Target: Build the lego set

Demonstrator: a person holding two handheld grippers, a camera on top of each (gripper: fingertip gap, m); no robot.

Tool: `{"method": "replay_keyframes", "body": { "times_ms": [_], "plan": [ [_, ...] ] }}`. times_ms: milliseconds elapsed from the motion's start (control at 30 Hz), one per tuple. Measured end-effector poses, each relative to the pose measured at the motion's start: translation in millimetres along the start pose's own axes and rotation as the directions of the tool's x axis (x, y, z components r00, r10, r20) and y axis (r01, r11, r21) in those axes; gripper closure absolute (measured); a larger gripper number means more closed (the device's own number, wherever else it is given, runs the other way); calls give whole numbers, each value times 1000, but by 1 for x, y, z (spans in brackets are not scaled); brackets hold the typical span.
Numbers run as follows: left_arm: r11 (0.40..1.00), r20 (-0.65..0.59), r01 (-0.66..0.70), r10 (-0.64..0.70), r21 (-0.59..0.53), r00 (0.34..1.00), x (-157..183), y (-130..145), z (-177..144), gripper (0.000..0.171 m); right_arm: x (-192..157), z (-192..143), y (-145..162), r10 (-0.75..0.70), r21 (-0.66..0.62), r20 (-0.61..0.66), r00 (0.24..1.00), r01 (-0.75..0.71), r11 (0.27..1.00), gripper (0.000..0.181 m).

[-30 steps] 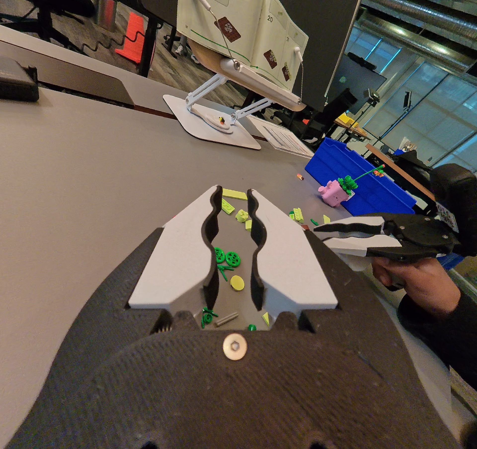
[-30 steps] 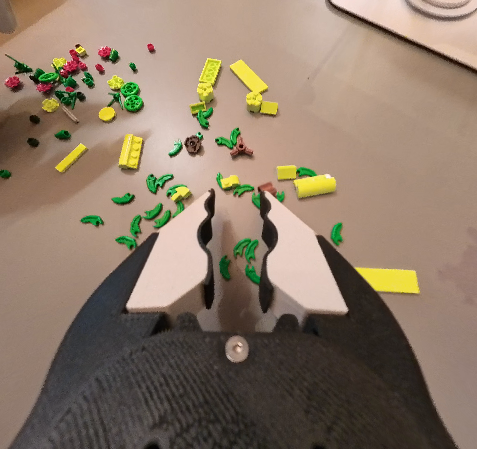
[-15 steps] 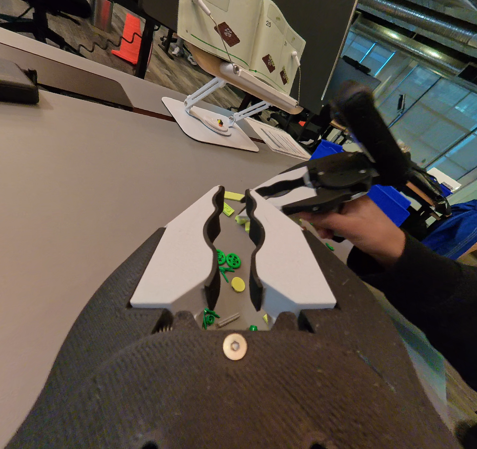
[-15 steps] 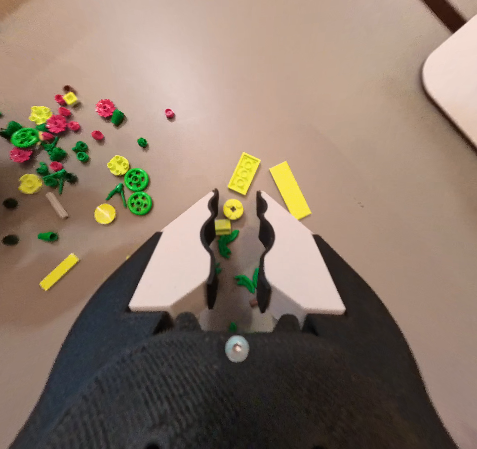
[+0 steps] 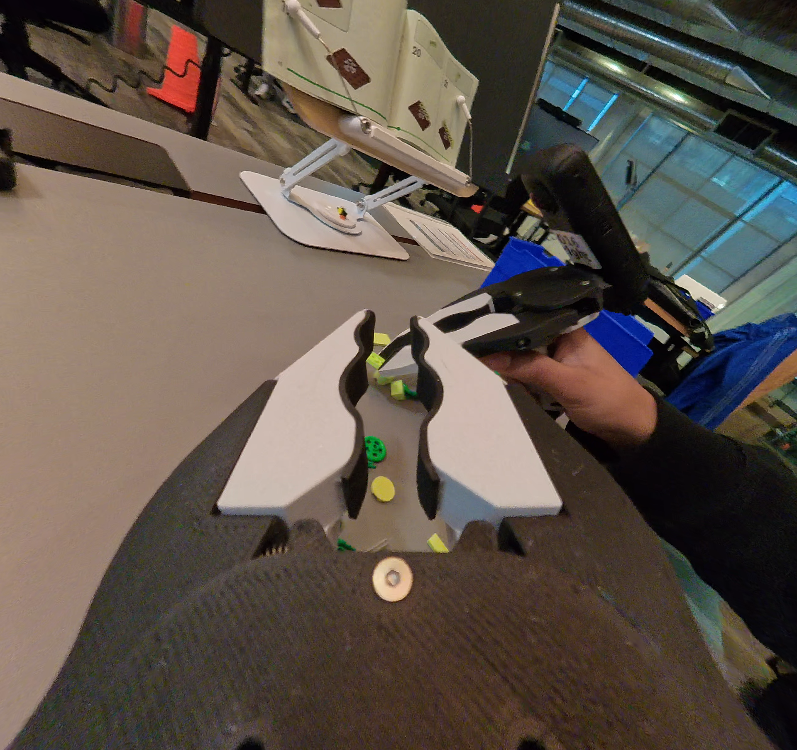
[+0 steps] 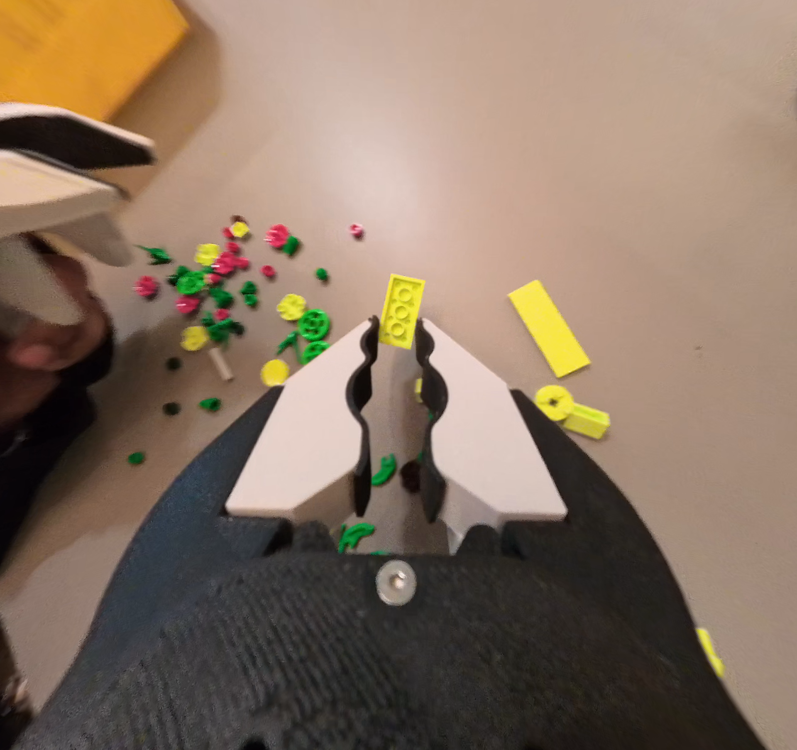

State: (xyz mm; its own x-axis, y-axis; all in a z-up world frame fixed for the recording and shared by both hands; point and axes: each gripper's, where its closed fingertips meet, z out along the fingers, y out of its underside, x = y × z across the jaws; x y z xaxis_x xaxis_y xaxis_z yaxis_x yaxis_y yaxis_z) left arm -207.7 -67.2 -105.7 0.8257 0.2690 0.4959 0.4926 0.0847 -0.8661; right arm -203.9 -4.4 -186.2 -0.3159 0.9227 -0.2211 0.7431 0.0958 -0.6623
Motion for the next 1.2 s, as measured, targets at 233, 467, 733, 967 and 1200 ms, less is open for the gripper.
{"method": "replay_keyframes", "body": {
  "times_ms": [233,467,733,967,1200],
  "plan": [
    [997,-308,-26,2,-75,951,54,16,10,145,-48,-64,6,-2,153,231,973,-34,988,166],
    [977,-598,-137,14,-160,801,117,44,4,123,-96,-131,24,102,140,627,772,-240,961,167],
    [984,-829,-2,-147,-176,539,170,35,-23,142,-113,-173,23,234,-17,906,354,-521,853,166],
    [972,-770,43,-209,-229,603,155,39,-10,167,-95,-166,24,263,-3,901,346,-600,800,170],
    [938,-591,205,-337,-281,733,114,42,17,167,-29,-156,21,-35,504,140,990,-40,863,148]
  ]
}}
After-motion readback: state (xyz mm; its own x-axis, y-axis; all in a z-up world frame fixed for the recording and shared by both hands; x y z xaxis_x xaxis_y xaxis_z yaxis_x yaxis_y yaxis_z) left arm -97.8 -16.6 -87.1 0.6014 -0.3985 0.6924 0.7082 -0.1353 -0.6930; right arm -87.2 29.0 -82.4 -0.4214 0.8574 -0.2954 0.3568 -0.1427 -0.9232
